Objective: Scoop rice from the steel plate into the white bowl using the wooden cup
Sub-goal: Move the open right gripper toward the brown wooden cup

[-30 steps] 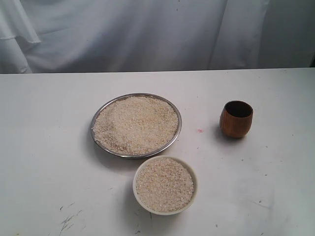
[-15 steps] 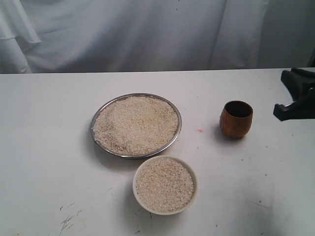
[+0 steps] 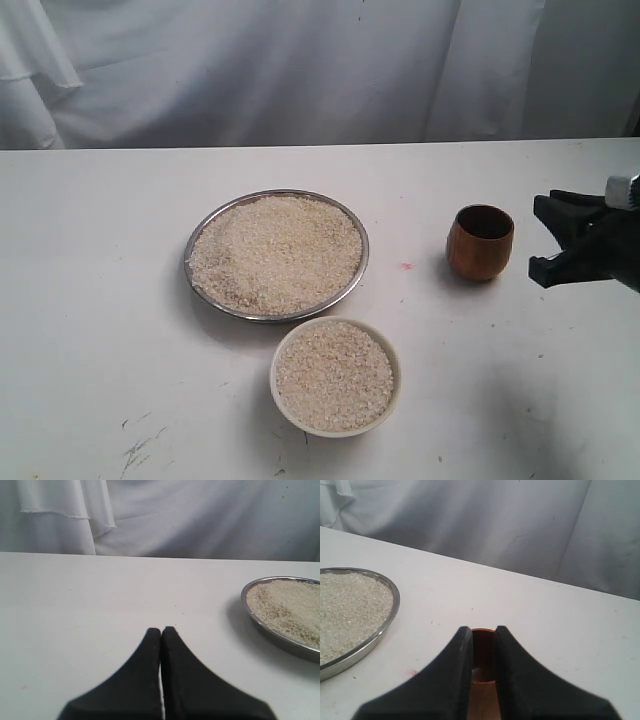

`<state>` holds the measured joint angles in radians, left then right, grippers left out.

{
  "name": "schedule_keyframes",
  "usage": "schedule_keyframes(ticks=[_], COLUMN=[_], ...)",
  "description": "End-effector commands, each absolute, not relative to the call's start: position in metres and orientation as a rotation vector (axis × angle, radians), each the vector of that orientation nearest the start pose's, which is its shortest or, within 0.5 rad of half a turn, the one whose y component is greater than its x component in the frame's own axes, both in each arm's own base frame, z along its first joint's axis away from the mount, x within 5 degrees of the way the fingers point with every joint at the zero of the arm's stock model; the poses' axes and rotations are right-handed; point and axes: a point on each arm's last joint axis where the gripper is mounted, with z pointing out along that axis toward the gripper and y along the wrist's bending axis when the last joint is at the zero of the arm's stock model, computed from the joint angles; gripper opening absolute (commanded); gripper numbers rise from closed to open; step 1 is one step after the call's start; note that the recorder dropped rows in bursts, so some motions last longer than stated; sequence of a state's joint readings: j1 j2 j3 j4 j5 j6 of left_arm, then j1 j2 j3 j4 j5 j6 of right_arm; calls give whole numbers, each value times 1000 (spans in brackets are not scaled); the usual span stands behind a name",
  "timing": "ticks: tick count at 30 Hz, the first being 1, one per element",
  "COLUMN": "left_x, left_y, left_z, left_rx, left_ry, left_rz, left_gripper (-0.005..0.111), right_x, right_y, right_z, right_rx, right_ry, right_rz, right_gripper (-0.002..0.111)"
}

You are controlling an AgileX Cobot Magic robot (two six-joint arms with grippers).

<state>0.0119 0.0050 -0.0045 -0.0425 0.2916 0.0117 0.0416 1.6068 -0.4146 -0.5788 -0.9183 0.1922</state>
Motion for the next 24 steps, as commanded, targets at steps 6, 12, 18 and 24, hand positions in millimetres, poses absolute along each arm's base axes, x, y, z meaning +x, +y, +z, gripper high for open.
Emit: schedule_keyframes(ticks=[6,12,18,24], left_x=[55,55,55,55], left_y=[-1,-1,-1,-1], left_z=[187,187,187,187], left_rx=[-30,-30,-30,-30], left_ry=[1768,1768,1768,1768], left_rz=[-27,-27,-27,-27], left_gripper=[0,0,0,0], right_x=[259,259,258,258], right_y=[50,51,52,52], right_z=[169,171,169,169], right_rx=[-307,-305,-302,-303], right_ry=[1803,1772,1796,1799], right_rz=[471,488,502,501], right_gripper=[19,62,100,100])
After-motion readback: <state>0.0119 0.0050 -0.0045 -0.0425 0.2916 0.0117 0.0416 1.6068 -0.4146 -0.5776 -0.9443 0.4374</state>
